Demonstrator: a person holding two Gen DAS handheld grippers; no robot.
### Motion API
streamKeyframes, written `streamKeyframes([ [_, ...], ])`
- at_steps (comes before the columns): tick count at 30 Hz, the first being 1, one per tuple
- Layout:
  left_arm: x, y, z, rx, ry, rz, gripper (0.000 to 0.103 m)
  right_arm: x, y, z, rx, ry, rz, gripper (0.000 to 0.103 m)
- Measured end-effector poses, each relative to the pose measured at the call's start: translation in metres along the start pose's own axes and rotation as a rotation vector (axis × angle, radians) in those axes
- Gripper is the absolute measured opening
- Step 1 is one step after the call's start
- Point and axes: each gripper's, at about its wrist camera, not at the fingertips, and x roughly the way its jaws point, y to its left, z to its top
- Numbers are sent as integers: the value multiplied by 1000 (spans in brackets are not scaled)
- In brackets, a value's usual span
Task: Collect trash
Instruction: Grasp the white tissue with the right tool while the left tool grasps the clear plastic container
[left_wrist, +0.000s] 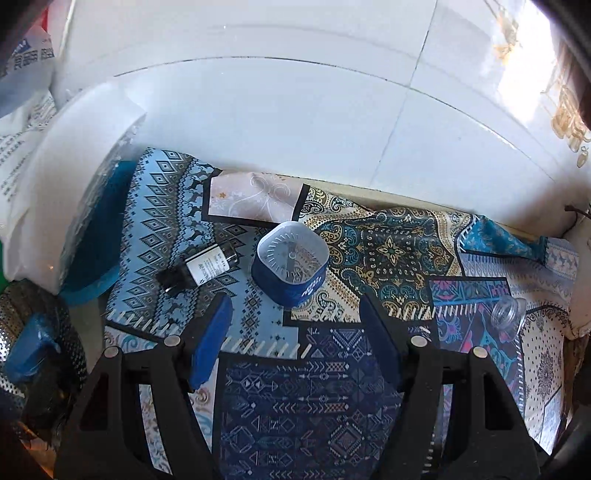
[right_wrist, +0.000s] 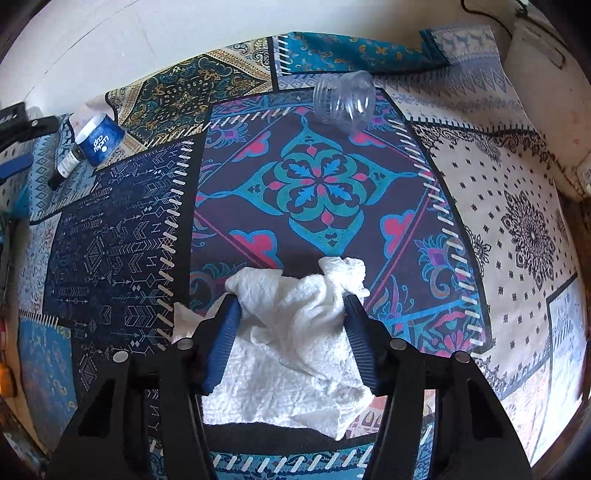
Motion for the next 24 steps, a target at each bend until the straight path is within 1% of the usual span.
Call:
streamKeyframes([
  [1,10,1,4,-5,5,-5,70,0,0,1,-1,-5,0,45],
  [2,18,1,8,-9,12,-5,70,-1,-1,2,1,-10,1,37],
  [3,28,3,12,-18,25,-3,70,0,-2,3,7,-13,3,26],
  [5,44,4,18,-36,50,0,70,0,-6,5,28,-15,16,15],
  [8,60,3,23,-46,68,21,70,1,-10,8,53,-14,33,12],
  [11,71,-2,26,-35,70,33,70,3,-10,10,58,-11,43,11],
  [16,88,-10,24,-1,94,95,70,1,-16,10,100,-30,53,11],
  [17,90,-11,22,1,96,99,68,-1,-18,10,104,-35,54,11],
  [21,83,-18,12,43,50,129,68,-9,-24,8,109,-52,60,11],
  [24,74,-29,2,81,49,114,68,-17,-29,6,113,-66,65,11],
])
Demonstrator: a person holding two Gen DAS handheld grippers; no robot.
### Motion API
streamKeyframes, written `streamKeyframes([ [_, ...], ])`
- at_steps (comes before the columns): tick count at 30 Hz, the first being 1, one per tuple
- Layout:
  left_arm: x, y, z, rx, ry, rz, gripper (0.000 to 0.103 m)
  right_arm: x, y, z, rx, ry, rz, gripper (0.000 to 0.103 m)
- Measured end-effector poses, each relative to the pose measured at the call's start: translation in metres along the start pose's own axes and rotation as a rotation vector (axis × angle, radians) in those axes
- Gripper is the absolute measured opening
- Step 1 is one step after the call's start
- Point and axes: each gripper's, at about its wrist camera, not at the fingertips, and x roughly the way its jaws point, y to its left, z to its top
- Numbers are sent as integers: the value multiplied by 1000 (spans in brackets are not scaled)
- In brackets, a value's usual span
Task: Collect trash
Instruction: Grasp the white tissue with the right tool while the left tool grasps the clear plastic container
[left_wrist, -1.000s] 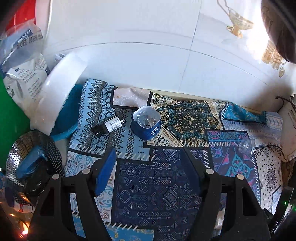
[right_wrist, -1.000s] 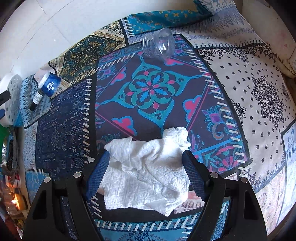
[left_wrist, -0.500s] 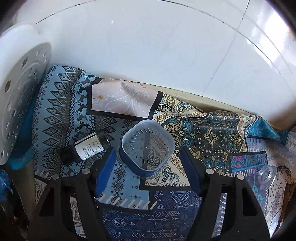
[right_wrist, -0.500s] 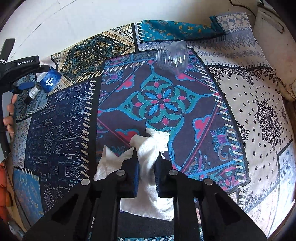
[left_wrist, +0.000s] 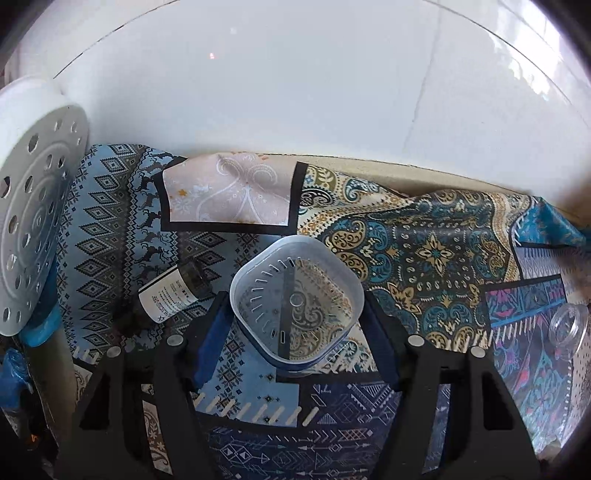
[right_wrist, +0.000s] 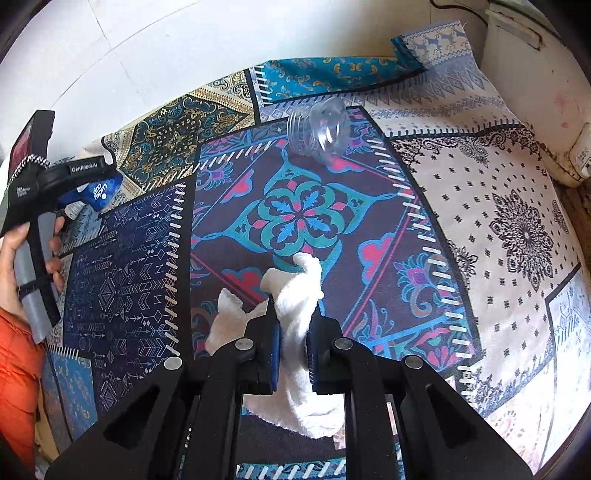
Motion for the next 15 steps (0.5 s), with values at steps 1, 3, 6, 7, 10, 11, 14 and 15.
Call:
streamKeyframes([
  [1,-6,-2,-4,10,-3,-4,68,-4,-3,-1,3,-6,5,11],
  [3,-21,-8,-10,30,-20,-6,68,-12,-6,-3,2,-18,16,11],
  [6,-51,-16,-22,45,-47,-20,68,-27,-10,-6,-12,-43,39,10],
  [7,-61,-19,-26,45,-53,-29,68,-31,-11,-7,-15,-51,47,10],
  [10,-91,-30,-44,43,-59,-34,68,-48,-17,-11,-25,-61,97,10],
  [11,-103,-35,-53,41,-66,-31,68,-57,-20,-15,-31,-71,114,10],
  [14,-138,-40,-71,35,-94,-9,68,-82,-31,-26,-72,-109,146,10],
  [15,-152,-42,-82,32,-106,6,68,-91,-37,-31,-87,-117,158,10],
])
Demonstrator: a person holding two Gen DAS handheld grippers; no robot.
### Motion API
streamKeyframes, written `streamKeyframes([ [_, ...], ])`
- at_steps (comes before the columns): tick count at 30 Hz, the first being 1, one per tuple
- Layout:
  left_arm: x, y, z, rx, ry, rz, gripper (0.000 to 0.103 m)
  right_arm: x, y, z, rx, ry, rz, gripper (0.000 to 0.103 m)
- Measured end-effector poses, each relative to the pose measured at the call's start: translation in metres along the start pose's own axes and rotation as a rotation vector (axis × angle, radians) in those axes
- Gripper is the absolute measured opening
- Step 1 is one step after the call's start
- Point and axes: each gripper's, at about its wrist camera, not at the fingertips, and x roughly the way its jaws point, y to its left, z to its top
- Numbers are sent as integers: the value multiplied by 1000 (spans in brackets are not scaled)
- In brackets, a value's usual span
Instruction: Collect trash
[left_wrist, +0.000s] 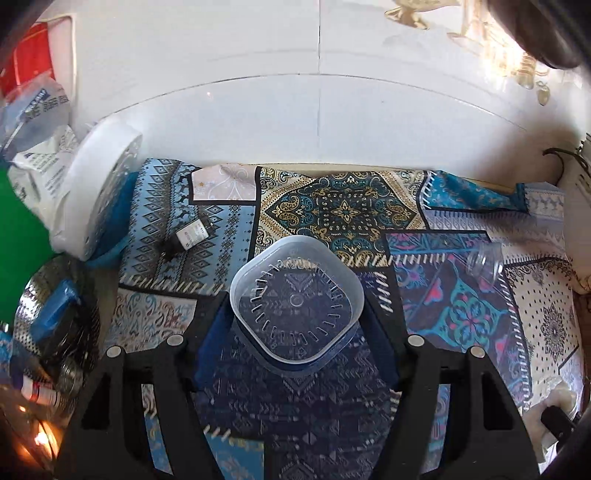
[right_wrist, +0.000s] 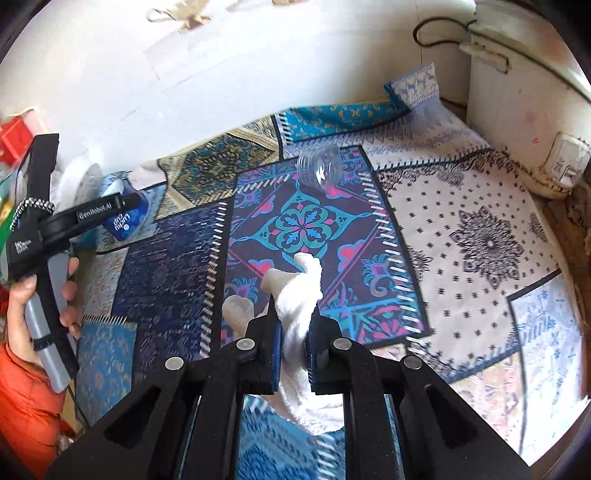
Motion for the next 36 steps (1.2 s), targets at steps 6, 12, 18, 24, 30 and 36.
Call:
streamKeyframes([
  [6,-73,-23,-53,-55,-44,63,68,-53,-23,-19,-80,-21,54,10],
  [12,-143,-30,-103,-128,-71,68,68,-90,-32,-40,-135,-47,84,10],
  [18,-197,-32,-144,-123,-86,50,68,-122,-32,-63,-126,-75,111,10],
  [24,-233,-28,-192,-86,-91,1,68,-153,-21,-100,-116,-111,86,10],
  [30,-257,-14,-252,-62,-53,-73,68,-178,3,-148,-101,-127,40,10],
  [36,-282,5,-319,-1,-19,-99,68,-191,24,-202,-96,-123,9,10],
])
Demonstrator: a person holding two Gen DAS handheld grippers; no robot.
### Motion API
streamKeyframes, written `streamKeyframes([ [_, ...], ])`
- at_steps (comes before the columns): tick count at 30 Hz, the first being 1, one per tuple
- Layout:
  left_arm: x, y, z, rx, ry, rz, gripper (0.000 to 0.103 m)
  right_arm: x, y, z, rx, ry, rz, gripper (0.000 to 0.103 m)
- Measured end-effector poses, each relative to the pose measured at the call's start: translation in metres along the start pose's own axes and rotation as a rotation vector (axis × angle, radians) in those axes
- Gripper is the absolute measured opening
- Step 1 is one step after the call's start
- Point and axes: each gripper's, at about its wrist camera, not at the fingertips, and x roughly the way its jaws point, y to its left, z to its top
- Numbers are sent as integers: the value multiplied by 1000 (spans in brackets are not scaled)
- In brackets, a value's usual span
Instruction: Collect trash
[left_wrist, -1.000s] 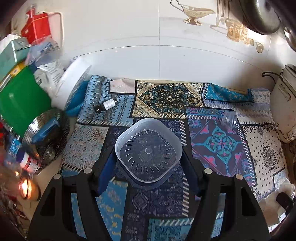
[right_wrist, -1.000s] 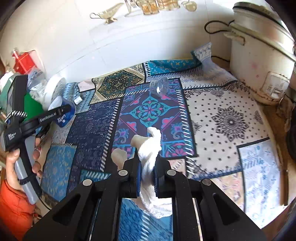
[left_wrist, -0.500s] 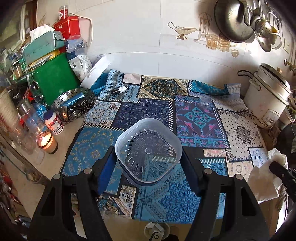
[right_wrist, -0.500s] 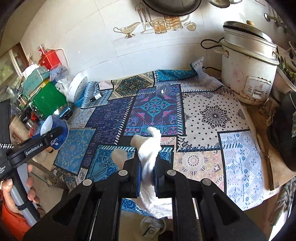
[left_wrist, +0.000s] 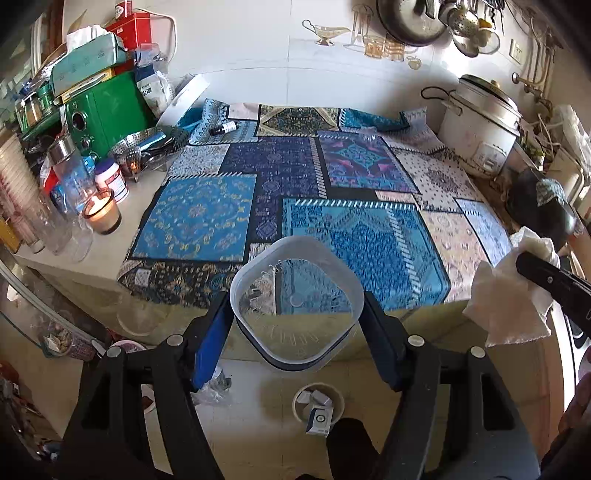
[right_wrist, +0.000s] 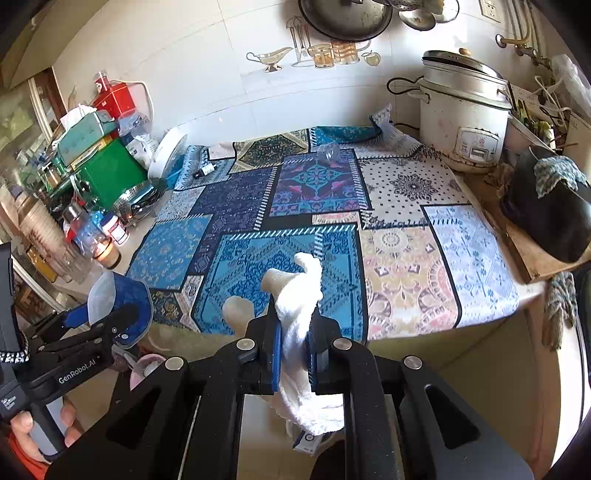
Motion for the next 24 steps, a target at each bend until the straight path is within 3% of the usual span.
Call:
streamKeyframes([
  [13,31,4,-108,37,211,-61,68,9,0,-86,57,160,-79,10],
  [19,84,-7,-146,9,302,-73,68,53,-24,-127,87,273,-98,10],
  [24,151,-13,-179,6,340,-23,68,113,-54,-168,100,353,-100,10],
])
